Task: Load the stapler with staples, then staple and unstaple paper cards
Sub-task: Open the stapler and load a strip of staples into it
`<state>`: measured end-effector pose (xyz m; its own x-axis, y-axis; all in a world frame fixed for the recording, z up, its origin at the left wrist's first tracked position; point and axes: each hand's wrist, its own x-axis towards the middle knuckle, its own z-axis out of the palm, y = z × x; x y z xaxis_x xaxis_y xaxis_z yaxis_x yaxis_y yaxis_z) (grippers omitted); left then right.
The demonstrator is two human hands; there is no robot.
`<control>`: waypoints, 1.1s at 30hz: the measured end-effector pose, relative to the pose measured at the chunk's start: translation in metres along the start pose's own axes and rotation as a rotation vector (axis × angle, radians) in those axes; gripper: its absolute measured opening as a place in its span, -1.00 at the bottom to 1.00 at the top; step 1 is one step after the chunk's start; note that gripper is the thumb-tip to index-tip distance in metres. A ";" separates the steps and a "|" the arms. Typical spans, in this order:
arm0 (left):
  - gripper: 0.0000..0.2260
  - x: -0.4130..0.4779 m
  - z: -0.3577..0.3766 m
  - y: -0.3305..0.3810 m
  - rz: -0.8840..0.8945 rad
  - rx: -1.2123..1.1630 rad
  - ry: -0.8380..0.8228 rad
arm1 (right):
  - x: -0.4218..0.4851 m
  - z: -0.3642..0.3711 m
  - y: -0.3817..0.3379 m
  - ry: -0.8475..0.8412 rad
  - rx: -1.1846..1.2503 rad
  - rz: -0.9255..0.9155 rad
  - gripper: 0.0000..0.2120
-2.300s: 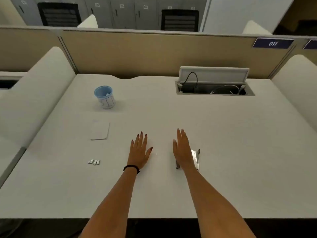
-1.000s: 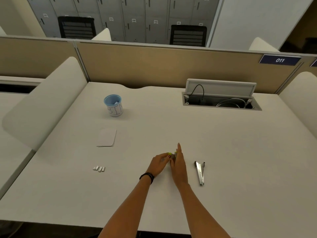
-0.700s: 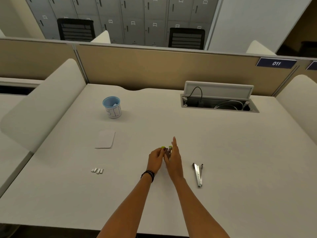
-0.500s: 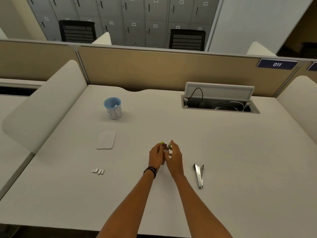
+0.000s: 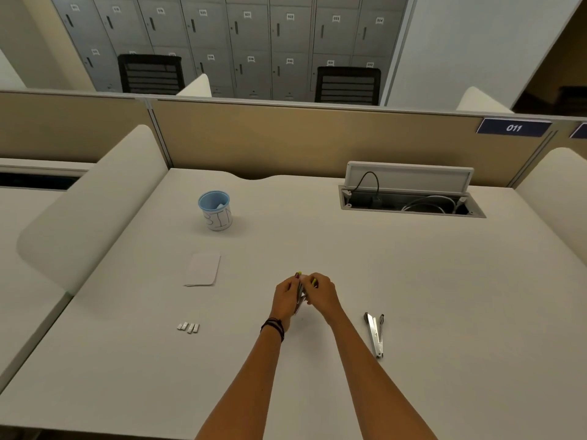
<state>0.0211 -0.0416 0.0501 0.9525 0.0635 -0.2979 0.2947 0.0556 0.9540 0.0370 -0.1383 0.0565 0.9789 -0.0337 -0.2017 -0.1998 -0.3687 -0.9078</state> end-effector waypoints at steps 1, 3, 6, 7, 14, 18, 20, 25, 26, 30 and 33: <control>-0.68 -0.001 0.000 0.000 -0.006 -0.011 0.004 | -0.002 0.001 0.000 -0.007 0.002 -0.003 -0.72; -0.68 -0.003 0.000 0.001 -0.019 -0.030 0.018 | -0.007 0.000 0.000 -0.014 0.004 -0.031 -0.73; -0.68 -0.003 -0.002 0.000 -0.024 -0.072 0.050 | -0.012 0.001 0.000 -0.018 0.024 -0.078 -0.78; -0.69 -0.003 -0.003 0.001 -0.019 -0.084 0.059 | -0.013 0.001 0.000 -0.012 0.032 -0.088 -0.79; -0.70 -0.007 0.002 0.007 -0.022 -0.113 0.076 | -0.016 0.007 0.004 0.062 -0.080 -0.175 -0.70; -0.69 -0.005 0.006 0.009 -0.002 -0.157 0.091 | -0.017 0.008 -0.001 0.164 -0.076 -0.215 -0.68; -0.68 -0.005 0.007 0.010 0.005 -0.176 0.116 | -0.016 0.008 -0.003 0.176 -0.059 -0.207 -0.67; -0.63 -0.005 0.011 0.014 -0.008 -0.192 0.181 | -0.015 0.005 -0.012 0.158 -0.023 -0.180 -0.67; -0.63 -0.006 0.011 0.013 -0.014 -0.187 0.192 | -0.015 0.004 -0.013 0.145 -0.022 -0.179 -0.68; -0.60 -0.005 0.013 0.014 -0.025 -0.192 0.231 | -0.014 0.001 -0.015 0.110 -0.049 -0.180 -0.69; -0.59 -0.006 0.015 0.015 -0.030 -0.206 0.258 | -0.013 0.000 -0.017 0.100 -0.077 -0.185 -0.69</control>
<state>0.0207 -0.0561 0.0666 0.8851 0.3073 -0.3495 0.2752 0.2600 0.9256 0.0274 -0.1316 0.0744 0.9987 -0.0496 0.0070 -0.0159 -0.4465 -0.8947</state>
